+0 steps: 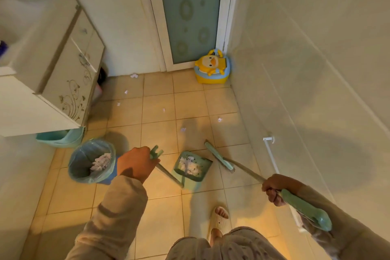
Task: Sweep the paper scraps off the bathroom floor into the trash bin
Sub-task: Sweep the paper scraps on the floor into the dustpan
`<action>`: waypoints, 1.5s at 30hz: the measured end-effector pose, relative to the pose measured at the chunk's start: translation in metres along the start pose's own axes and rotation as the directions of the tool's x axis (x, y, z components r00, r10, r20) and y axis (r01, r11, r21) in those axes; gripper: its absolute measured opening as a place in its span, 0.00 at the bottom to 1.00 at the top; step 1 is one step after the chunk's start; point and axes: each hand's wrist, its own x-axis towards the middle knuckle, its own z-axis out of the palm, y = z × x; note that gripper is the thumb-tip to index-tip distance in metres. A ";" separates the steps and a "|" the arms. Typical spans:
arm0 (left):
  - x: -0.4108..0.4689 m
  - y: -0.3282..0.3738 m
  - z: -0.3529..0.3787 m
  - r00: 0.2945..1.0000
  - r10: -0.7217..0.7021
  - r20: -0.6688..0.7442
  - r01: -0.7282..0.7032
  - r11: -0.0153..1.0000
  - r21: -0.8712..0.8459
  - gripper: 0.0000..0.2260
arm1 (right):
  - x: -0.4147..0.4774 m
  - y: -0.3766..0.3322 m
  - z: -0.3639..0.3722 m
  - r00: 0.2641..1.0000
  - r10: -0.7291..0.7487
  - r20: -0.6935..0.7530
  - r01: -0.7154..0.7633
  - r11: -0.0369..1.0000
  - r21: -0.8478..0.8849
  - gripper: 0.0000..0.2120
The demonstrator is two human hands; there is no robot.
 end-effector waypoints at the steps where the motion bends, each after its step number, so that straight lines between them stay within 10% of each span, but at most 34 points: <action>1: 0.009 0.008 -0.004 1.000 0.010 0.002 -0.010 1.000 0.009 0.19 | 0.004 -0.008 -0.008 1.000 -0.002 -0.010 0.002 1.000 0.004 0.19; 31: 0.234 0.097 -0.071 0.968 0.251 -0.033 -0.242 0.955 0.171 0.15 | 0.067 -0.240 -0.086 0.993 0.010 -0.120 -0.004 0.999 0.046 0.15; 38: 0.255 0.108 -0.081 0.970 0.242 -0.025 -0.230 0.948 0.221 0.15 | 0.099 -0.284 -0.098 0.992 -0.118 -0.041 0.125 0.931 0.344 0.14; 45: 0.269 0.102 -0.086 0.981 0.194 -0.003 -0.188 0.955 0.228 0.14 | 0.104 -0.300 -0.076 0.983 -0.183 -0.019 0.182 0.983 -0.035 0.12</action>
